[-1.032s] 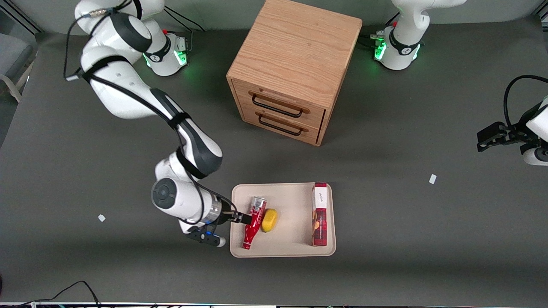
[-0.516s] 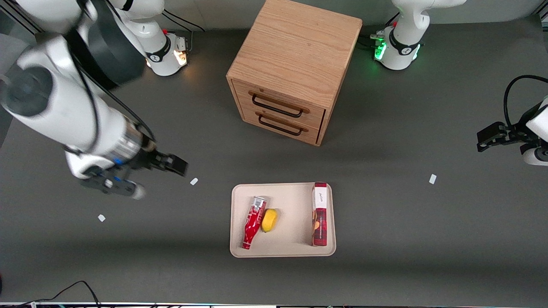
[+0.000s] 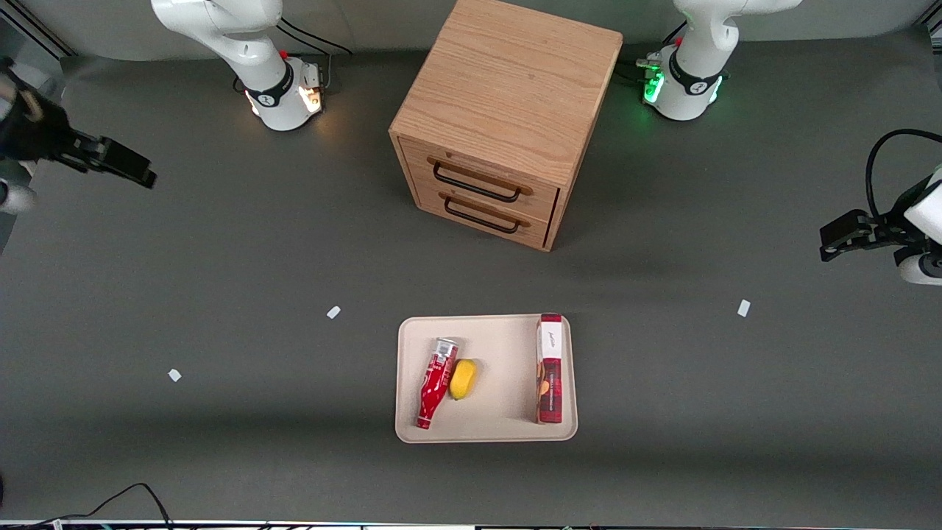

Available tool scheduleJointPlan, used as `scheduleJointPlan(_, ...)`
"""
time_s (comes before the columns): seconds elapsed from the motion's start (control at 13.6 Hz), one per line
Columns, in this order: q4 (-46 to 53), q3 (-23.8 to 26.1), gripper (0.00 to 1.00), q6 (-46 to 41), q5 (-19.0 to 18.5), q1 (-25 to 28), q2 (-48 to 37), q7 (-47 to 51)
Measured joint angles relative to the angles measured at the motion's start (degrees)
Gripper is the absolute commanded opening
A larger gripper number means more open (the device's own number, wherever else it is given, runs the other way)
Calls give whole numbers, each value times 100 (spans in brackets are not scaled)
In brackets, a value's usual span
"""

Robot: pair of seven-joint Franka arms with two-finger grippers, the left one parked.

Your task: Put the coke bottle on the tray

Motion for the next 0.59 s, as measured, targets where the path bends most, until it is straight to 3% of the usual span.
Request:
scheduleJointPlan(0.37,-2393,-133,100,1009,81,15,-1601,-72)
scheduleJointPlan(0.59,-2602,-134,100,1202,82,19,-1748,-69)
